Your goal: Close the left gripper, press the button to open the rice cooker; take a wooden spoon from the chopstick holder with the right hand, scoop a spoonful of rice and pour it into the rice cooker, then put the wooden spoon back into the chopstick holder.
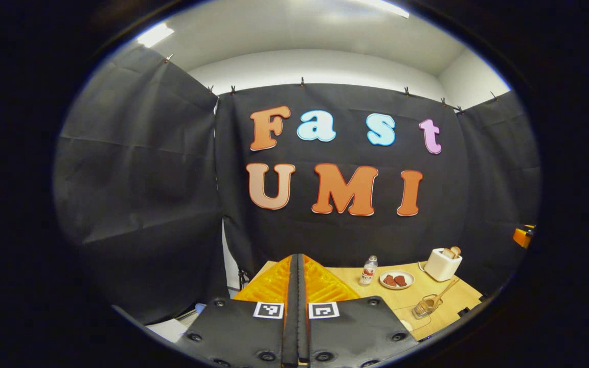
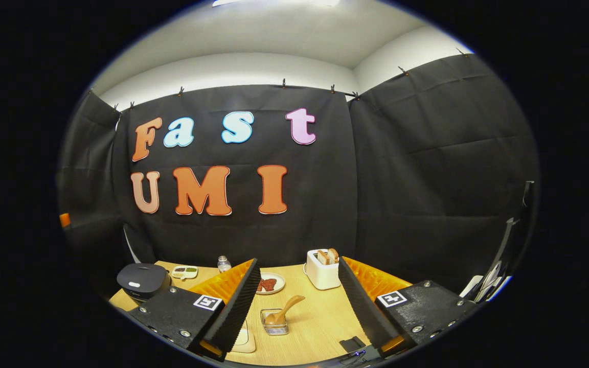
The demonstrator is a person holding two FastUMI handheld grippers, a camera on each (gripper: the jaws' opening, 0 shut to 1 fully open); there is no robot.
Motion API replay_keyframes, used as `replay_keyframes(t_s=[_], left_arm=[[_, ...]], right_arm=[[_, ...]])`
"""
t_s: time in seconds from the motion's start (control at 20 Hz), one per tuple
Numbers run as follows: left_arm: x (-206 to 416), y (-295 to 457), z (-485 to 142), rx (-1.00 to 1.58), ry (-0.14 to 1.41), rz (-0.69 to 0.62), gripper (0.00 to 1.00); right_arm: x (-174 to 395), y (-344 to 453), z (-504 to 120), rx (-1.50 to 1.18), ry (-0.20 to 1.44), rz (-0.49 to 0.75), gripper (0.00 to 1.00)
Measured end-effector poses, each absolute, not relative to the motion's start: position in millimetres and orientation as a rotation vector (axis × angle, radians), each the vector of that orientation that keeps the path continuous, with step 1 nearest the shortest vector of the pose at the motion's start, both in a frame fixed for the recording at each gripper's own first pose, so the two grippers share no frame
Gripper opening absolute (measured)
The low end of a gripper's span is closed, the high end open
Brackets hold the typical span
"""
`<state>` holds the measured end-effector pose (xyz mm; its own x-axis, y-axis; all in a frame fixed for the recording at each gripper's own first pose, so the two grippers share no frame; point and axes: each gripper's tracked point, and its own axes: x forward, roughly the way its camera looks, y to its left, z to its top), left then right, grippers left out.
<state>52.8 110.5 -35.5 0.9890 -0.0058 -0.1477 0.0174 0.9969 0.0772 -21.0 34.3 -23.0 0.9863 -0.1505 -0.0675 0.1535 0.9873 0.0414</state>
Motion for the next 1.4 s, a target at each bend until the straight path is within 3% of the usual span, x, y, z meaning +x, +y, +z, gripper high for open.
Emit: replay_keyframes(t_s=[0.6, 1.05, 1.4], left_arm=[[106, 58, -118, 0.079, 0.316, -0.175, 0.04], [166, 63, -228, 0.144, 0.47, -0.181, 0.04], [174, 73, -286, 0.096, 0.579, -0.146, 0.04]], right_arm=[[-12, 33, -35, 0.035, 0.098, -0.171, 0.94], [-14, 26, -42, 0.018, 0.128, -0.207, 0.95], [-14, 24, -52, 0.034, 0.159, -0.223, 0.94]])
